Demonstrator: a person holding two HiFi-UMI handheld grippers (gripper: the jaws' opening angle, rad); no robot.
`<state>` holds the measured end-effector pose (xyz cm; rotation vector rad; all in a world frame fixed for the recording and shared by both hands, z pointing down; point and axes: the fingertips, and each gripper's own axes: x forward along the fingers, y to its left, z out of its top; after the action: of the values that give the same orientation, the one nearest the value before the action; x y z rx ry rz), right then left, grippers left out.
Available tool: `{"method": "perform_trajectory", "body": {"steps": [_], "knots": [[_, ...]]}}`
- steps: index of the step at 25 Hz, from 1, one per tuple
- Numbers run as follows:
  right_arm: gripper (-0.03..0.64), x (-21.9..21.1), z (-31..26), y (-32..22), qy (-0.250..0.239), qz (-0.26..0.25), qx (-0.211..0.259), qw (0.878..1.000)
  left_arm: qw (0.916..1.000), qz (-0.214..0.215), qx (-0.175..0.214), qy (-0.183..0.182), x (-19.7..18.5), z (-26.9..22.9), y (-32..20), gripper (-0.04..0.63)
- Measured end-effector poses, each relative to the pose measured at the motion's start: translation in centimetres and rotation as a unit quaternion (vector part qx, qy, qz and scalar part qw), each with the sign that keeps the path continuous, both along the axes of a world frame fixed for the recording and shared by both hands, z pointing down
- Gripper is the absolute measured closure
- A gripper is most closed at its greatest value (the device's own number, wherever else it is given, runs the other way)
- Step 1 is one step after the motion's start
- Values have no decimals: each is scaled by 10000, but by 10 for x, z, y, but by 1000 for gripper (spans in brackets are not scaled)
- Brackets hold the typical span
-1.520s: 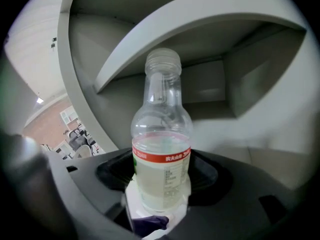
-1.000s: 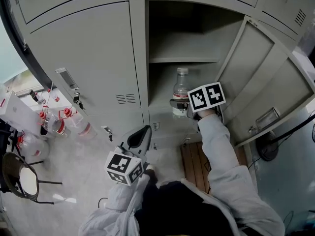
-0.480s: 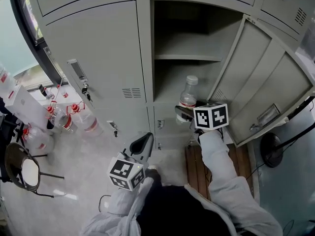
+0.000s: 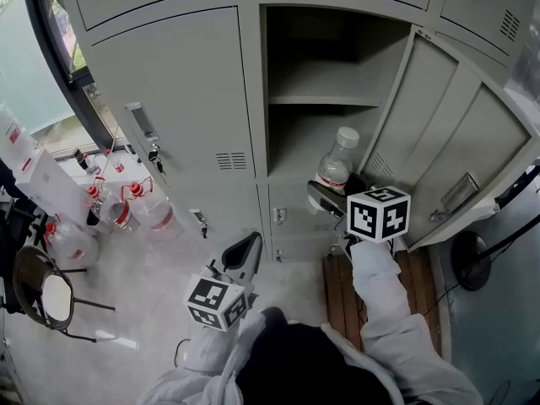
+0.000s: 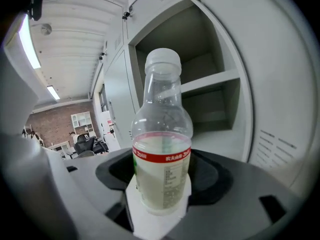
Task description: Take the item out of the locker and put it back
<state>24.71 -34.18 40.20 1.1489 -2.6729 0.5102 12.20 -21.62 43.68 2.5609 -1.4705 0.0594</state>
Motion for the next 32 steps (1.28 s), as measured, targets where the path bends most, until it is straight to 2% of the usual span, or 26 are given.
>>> {"method": "perform_trajectory", "body": {"steps": [9, 21, 27, 32], "knots": [[310, -8, -60, -23, 91, -75, 345, 9993, 9996, 180, 202, -86, -10, -31, -28, 587], [310, -15, -110, -65, 576, -33, 199, 9981, 9965, 656, 450, -245, -9, -61, -56, 588], [310, -18, -133, -75, 239, -230, -212, 9992, 9959, 693, 559, -183, -15, -70, -66, 586], [310, -22, -152, -90, 346, -285, -337, 9984, 9953, 706, 651, -100, -18, -76, -73, 588]]}}
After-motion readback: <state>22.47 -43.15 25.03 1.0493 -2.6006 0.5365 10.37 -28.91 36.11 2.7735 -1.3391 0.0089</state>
